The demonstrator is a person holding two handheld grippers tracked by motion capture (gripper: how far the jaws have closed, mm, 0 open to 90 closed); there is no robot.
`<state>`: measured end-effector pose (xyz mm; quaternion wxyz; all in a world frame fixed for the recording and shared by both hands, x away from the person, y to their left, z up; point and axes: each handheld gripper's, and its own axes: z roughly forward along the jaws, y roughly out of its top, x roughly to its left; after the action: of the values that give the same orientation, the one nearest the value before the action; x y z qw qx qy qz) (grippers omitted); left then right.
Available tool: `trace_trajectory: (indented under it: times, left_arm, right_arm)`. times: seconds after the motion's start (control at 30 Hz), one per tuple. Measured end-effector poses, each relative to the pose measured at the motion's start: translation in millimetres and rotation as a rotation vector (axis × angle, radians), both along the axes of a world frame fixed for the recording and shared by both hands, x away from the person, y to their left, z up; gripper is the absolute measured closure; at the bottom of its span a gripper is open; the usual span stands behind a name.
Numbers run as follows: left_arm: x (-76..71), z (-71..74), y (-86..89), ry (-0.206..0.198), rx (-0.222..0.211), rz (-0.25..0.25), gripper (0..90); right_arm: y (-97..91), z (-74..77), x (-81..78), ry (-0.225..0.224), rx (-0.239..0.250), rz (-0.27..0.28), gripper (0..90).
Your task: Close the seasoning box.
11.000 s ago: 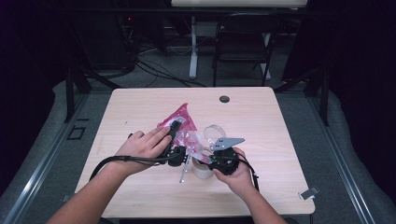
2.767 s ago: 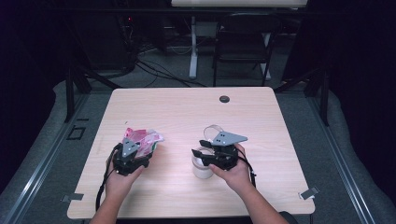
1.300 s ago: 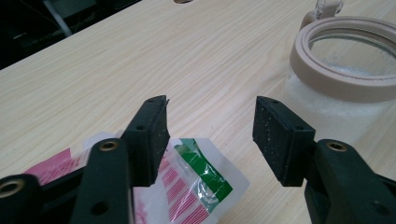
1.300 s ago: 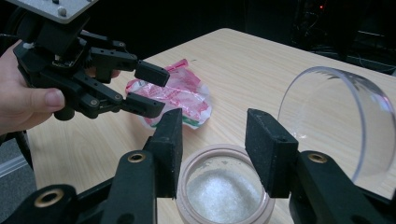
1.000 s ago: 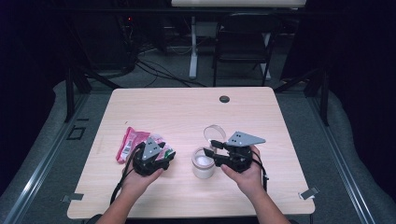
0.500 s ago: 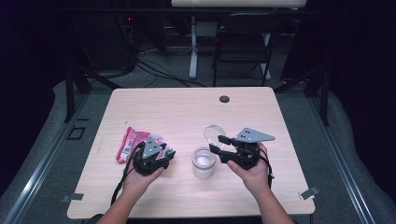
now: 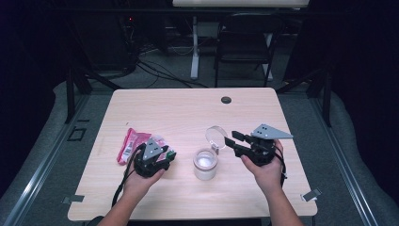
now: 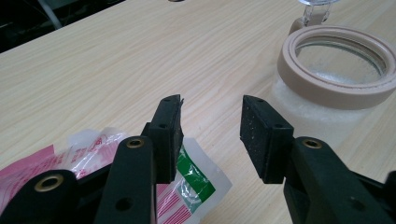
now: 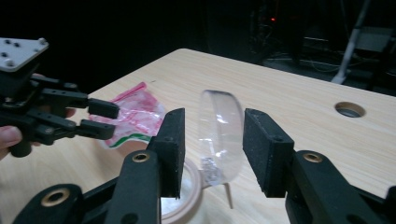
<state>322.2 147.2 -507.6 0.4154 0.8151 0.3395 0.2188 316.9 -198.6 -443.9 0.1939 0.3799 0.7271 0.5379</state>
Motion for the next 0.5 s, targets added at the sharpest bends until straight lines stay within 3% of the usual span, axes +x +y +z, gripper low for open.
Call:
trace_trajectory:
  times: [0.13, 0.5]
  left_arm:
    - [0.2, -0.1, 0.4, -0.001, 0.002, 0.000, 60.3]
    - [-1.9, 1.0, 1.0, -0.006, 0.000, -0.002, 62.4]
  right_arm:
    - [-10.5, -1.3, 3.5, 0.010, 0.022, -0.041, 62.7]
    - [-27.5, -14.7, 14.9, 0.044, -0.003, -0.123, 77.1]
